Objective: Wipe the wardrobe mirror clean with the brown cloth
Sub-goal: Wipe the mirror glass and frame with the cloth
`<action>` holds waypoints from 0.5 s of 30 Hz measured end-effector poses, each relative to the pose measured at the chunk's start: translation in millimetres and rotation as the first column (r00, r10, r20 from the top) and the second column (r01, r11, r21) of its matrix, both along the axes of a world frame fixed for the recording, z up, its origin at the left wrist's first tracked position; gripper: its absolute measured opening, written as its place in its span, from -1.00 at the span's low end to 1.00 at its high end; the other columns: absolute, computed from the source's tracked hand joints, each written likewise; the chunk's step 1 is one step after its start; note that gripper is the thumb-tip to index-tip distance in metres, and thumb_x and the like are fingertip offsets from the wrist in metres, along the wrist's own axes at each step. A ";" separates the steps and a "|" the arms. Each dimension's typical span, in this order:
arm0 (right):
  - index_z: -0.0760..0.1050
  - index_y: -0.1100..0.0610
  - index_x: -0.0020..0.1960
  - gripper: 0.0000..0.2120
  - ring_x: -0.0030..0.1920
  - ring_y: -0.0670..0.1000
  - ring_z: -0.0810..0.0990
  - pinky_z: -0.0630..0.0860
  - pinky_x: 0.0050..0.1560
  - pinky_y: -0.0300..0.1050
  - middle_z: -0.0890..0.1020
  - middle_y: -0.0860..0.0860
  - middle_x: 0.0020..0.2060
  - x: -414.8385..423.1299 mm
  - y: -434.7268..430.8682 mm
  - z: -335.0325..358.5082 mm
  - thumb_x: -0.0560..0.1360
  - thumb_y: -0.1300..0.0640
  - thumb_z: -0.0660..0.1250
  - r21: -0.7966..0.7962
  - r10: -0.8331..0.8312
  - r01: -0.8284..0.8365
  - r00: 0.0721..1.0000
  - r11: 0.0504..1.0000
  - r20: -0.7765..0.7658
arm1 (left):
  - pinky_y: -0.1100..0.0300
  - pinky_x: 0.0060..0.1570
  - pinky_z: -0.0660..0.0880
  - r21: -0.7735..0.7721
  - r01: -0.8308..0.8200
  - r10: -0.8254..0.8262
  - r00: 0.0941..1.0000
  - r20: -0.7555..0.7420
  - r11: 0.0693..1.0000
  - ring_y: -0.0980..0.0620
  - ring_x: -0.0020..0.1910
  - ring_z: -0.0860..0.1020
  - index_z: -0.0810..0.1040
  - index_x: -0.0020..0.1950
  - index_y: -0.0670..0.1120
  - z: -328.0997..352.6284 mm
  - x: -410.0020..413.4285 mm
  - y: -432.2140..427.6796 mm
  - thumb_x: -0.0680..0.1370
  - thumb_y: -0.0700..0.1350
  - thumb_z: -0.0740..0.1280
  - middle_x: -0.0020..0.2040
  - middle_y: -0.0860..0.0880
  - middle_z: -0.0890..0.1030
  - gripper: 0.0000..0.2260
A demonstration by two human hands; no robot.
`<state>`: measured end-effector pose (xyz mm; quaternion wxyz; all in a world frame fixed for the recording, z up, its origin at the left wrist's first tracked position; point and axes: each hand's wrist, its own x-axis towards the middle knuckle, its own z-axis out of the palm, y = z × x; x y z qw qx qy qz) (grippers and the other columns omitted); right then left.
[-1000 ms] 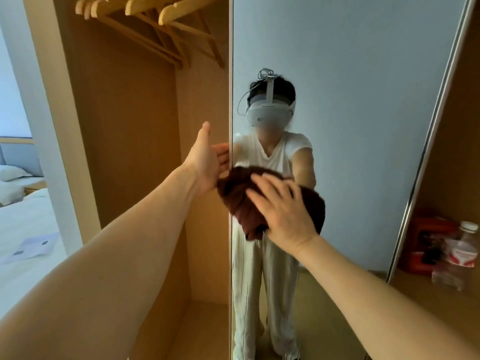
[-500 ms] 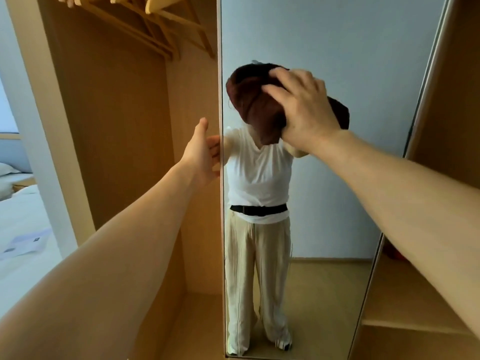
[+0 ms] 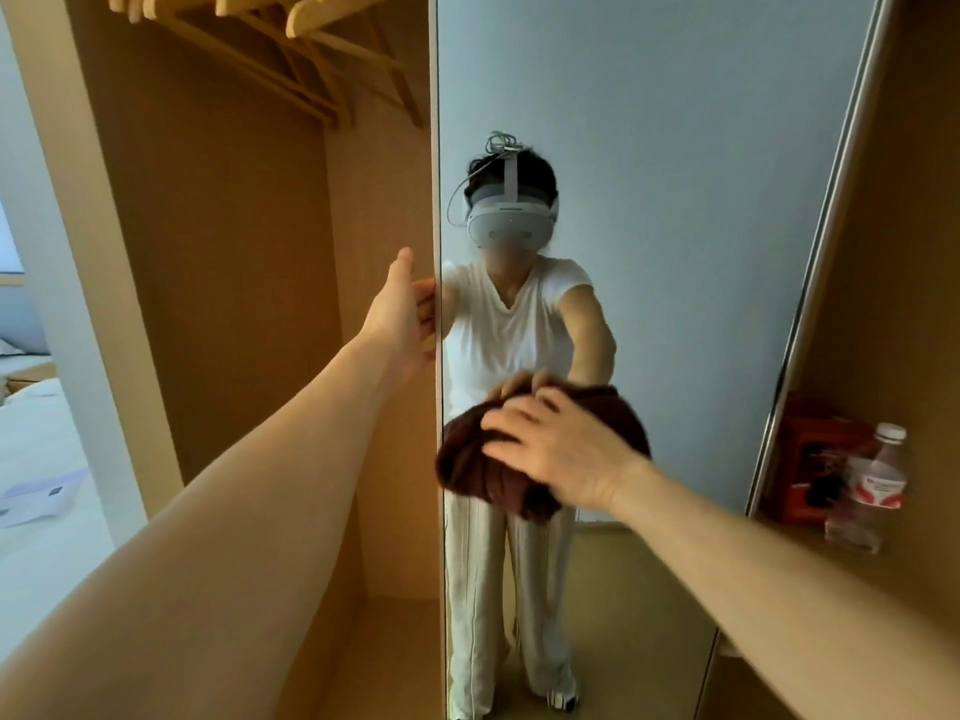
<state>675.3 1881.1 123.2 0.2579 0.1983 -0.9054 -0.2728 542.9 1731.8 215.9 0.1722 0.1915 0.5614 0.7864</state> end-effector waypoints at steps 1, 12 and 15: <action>0.50 0.09 0.23 -0.48 0.25 0.20 0.42 0.40 0.19 0.20 0.45 0.12 0.28 0.6 3.3 20.2 0.28 0.18 0.49 0.026 -0.008 0.009 0.999 1.000 -0.034 | 0.04 -0.05 0.35 0.002 0.002 -0.002 1.000 0.003 1.000 0.06 -0.07 0.48 0.45 0.30 -0.07 -0.1 0.4 0.5 0.56 0.31 0.05 0.07 0.04 0.58 -0.44; 0.44 0.15 0.31 -0.43 0.26 0.26 0.38 0.29 0.17 0.10 0.43 0.16 0.31 -20.6 5.6 121.2 0.31 0.10 0.39 -0.436 -0.223 -0.087 0.760 0.896 -0.610 | 0.05 -0.01 0.43 0.011 -0.045 0.044 0.999 0.024 0.999 0.04 -0.08 0.53 0.48 0.29 -0.04 -8.4 -4.5 4.0 0.55 0.30 0.11 -0.03 0.02 0.57 -0.47; 0.47 0.17 0.28 -0.39 0.24 0.22 0.34 0.31 0.20 0.16 0.48 0.20 0.25 -19.0 5.1 43.5 0.23 0.15 0.44 -0.366 -0.136 -0.091 0.825 0.926 -0.549 | 0.11 -0.04 0.53 0.038 -0.066 0.066 0.998 -0.006 0.997 0.05 -0.16 0.63 0.49 0.33 -0.07 -7.1 -0.9 8.0 0.54 0.27 0.16 -0.12 -0.01 0.68 -0.47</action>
